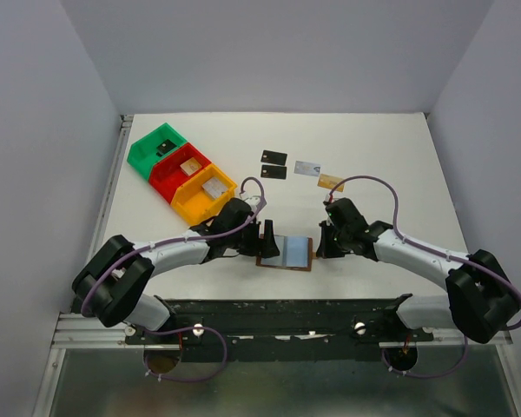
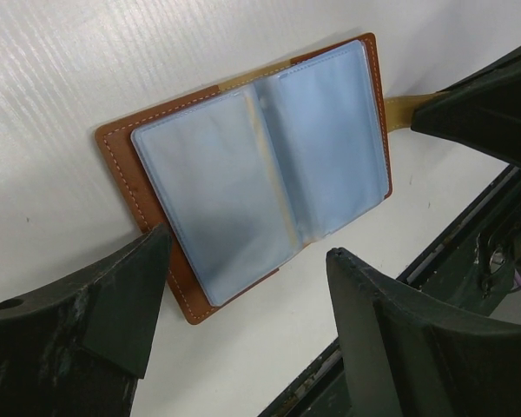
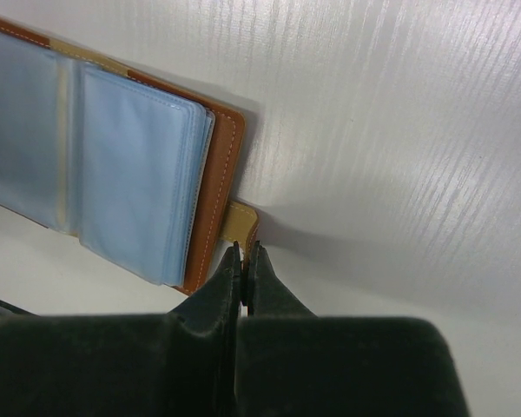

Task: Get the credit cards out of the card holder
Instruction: Remove the credit card from the card holder.

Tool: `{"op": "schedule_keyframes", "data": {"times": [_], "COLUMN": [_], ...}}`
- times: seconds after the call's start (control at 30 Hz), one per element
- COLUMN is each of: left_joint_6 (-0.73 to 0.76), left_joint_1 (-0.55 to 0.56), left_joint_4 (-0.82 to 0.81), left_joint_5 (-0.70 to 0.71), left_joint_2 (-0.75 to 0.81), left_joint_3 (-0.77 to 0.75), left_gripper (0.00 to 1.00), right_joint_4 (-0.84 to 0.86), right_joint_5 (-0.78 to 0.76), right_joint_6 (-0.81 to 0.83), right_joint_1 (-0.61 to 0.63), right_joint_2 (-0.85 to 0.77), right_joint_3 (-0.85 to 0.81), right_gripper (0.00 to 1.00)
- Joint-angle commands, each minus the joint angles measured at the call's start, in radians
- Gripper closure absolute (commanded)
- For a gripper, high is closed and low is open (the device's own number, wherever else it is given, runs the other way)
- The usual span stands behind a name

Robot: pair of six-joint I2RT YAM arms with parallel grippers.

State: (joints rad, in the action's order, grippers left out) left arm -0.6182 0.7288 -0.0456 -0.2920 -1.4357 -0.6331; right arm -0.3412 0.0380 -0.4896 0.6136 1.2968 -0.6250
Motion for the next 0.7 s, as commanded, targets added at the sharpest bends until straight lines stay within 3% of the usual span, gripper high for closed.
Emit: {"op": "schedule_keyframes", "data": {"times": [0.0, 0.67], "left_joint_6": [-0.005, 0.04], "left_joint_1": [0.009, 0.038], "left_joint_4": [0.019, -0.097], "left_joint_5": [0.027, -0.09], "left_joint_2": [-0.017, -0.048], "left_joint_3": [-0.023, -0.03], "left_gripper": [0.16, 0.17], "right_joint_4": [0.013, 0.015], "right_joint_5": [0.016, 0.03], "right_joint_6": [0.003, 0.003], "right_joint_1": [0.003, 0.003], "right_joint_2": [0.01, 0.024], "right_joint_3": [0.013, 0.01], "right_gripper": [1.0, 1.0]}}
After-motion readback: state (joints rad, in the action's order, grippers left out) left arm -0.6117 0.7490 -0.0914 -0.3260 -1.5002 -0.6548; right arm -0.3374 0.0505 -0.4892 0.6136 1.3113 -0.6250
